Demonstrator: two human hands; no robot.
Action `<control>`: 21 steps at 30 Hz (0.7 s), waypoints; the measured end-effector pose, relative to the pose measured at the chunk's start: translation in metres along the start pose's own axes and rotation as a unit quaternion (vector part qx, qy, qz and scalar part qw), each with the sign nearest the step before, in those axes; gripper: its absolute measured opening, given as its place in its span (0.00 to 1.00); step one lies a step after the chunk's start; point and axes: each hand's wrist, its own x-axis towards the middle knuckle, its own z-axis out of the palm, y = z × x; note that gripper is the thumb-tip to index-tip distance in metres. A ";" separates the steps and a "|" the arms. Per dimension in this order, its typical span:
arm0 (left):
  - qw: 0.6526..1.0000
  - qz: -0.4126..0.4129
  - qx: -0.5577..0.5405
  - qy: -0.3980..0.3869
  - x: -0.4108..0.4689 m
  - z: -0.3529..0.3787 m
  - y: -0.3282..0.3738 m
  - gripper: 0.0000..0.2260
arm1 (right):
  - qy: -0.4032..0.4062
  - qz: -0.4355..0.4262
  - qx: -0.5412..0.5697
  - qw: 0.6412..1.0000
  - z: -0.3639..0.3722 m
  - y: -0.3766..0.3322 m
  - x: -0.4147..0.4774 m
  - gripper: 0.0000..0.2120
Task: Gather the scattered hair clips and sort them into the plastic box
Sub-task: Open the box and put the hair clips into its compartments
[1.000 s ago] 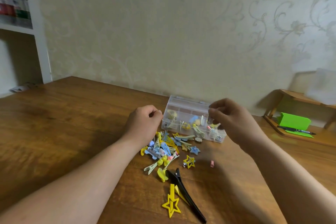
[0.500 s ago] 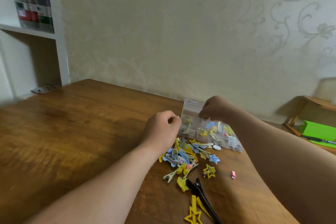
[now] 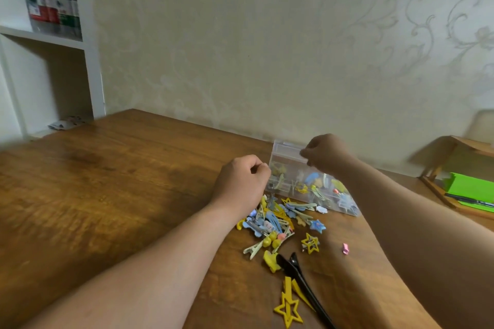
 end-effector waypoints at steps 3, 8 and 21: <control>1.000 -0.001 -0.004 0.005 0.001 -0.001 -0.002 0.14 | 0.084 -0.035 0.090 0.992 -0.020 0.008 -0.040 0.08; 1.000 0.000 0.012 0.013 0.000 -0.001 0.001 0.13 | 0.012 -0.088 0.142 0.986 -0.051 0.048 -0.124 0.06; 0.999 -0.014 0.003 0.033 -0.006 -0.003 0.007 0.13 | -0.227 -0.120 -0.007 0.966 -0.044 0.078 -0.152 0.12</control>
